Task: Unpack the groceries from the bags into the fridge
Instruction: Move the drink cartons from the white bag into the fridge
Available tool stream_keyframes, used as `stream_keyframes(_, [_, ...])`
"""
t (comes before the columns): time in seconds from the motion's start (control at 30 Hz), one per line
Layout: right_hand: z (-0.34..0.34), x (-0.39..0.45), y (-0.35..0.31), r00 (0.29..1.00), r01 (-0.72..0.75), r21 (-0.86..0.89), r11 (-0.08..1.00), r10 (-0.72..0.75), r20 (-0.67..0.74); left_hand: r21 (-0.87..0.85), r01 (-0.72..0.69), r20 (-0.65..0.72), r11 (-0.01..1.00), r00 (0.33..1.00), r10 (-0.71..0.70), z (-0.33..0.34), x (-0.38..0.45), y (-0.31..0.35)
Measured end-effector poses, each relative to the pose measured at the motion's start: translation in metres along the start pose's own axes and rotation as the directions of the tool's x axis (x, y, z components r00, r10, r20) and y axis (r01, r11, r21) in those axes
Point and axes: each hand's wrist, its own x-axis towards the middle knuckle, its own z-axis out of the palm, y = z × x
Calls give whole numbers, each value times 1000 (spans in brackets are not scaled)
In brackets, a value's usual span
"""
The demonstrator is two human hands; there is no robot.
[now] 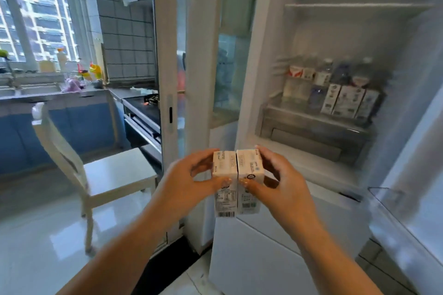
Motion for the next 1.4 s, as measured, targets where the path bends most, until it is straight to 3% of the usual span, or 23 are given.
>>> stream_keyframes(0.23, [-46, 93, 54, 975, -77, -97, 992, 55, -216, -106, -75, 194, 992, 976, 94, 56, 138, -24])
stream_keyframes(0.53, [-120, 250, 127, 921, -55, -4, 998, 49, -387, -165, -160, 260, 973, 945, 199, 140, 330, -32])
stream_keyframes(0.77, [-163, 332, 160, 877, -9, 52, 999, 33, -480, -265, -202, 302, 943, 911, 280, 196, 431, -33])
stream_keyframes(1.1, [-197, 392, 193, 775, -40, -58, 998, -5, -632, -455, -154, 313, 877, 894, 320, 268, 505, -41])
stream_keyframes(1.4, [-204, 405, 224, 778, -100, -101, 990, 14, -629, -442, -110, 277, 890, 927, 252, 305, 520, -68])
